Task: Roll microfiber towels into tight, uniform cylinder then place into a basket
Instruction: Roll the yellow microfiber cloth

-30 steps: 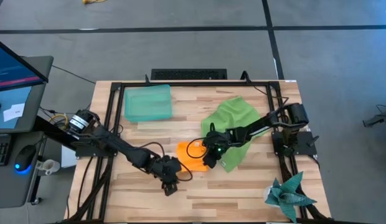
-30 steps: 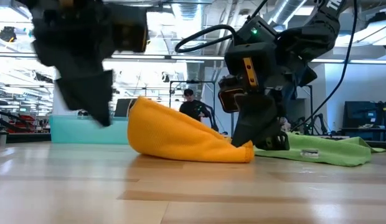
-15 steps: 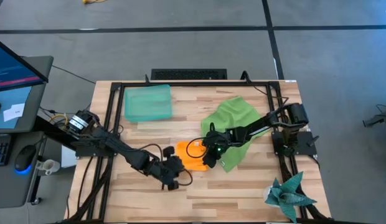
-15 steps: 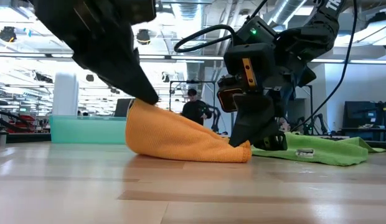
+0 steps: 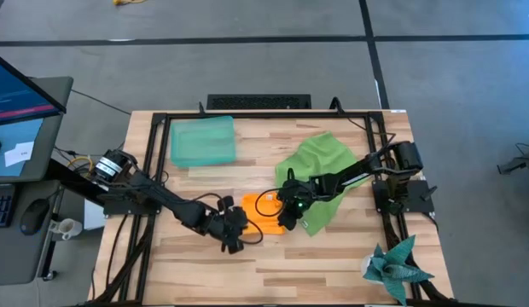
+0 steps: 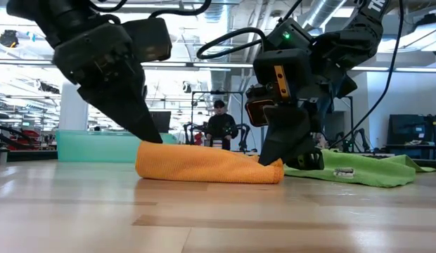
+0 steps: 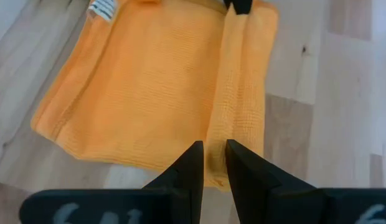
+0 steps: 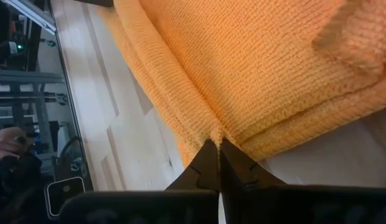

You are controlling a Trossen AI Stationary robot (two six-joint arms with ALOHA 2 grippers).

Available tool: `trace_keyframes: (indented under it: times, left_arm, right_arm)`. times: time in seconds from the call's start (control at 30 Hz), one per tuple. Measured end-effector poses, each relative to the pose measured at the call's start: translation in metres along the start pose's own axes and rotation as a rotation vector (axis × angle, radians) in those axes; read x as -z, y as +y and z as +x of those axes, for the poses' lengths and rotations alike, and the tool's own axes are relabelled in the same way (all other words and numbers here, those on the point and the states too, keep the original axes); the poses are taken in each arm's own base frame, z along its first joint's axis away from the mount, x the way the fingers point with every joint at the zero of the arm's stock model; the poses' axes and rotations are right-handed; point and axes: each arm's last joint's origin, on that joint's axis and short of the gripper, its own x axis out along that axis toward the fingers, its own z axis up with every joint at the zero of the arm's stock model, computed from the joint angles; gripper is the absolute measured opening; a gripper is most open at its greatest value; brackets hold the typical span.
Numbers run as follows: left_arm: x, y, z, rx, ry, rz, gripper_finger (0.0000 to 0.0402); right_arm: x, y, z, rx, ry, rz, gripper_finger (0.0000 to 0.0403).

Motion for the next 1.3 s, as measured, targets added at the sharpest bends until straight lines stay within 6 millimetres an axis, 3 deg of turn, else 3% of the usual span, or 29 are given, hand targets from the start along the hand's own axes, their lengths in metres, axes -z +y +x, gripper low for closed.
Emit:
trace_keyframes:
  times: [0.27,0.53,0.83,1.3]
  left_arm:
    - [-0.007,0.0,-0.008,-0.002,-0.025,0.033,0.0058]
    - [-0.024,-0.018,-0.024,0.015,-0.158,0.11,0.0058]
    - [-0.003,-0.02,0.015,-0.015,-0.05,0.118,0.0058]
    - [0.009,-0.011,0.028,-0.087,0.063,-0.032,0.0058]
  right_arm:
    - [0.0,0.0,0.0,-0.001,0.0,0.003,0.0018]
    - [0.0,0.0,0.0,-0.002,0.002,0.004,0.002]
    - [0.0,0.0,0.0,-0.002,0.002,0.005,0.0016]
    - [0.0,0.0,0.0,-0.017,0.017,0.003,0.0029]
